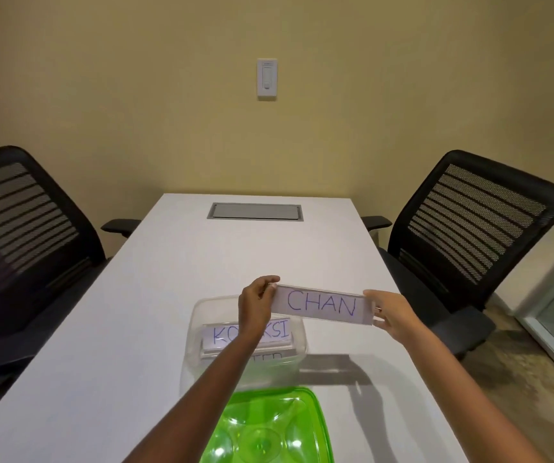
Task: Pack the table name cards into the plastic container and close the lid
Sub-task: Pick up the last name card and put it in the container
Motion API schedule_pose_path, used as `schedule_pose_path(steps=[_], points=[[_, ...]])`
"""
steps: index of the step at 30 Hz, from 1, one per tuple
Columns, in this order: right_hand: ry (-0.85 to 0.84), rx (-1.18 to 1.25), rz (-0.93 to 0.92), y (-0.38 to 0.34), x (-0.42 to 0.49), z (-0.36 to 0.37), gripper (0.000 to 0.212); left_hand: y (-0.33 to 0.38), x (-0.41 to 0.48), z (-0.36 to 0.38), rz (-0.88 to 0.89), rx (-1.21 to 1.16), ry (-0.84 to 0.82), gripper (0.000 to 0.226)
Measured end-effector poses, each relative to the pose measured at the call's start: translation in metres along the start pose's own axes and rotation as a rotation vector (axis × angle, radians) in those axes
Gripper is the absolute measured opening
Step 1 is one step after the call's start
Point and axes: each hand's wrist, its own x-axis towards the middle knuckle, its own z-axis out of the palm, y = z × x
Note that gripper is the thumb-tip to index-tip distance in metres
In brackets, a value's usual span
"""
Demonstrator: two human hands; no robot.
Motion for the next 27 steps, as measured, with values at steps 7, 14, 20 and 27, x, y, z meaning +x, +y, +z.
schedule_pose_path(steps=[7, 14, 20, 27], points=[[-0.025, -0.475, -0.254, -0.003, -0.01, 0.046, 0.037, -0.01, 0.005, -0.056, -0.028, 0.448, -0.088, 0.041], [-0.041, -0.785, -0.427, 0.003, -0.018, 0.099, 0.032, -0.031, 0.014, -0.099, -0.087, 0.692, -0.077, 0.031], [-0.039, -0.971, -0.38, 0.018, -0.014, 0.126, 0.032, -0.057, 0.014, -0.112, -0.207, 0.735, -0.08, 0.035], [-0.037, -1.205, -0.342, 0.045, -0.01, 0.14, 0.029, -0.084, 0.006, -0.107, -0.241, 0.954, -0.115, 0.041]])
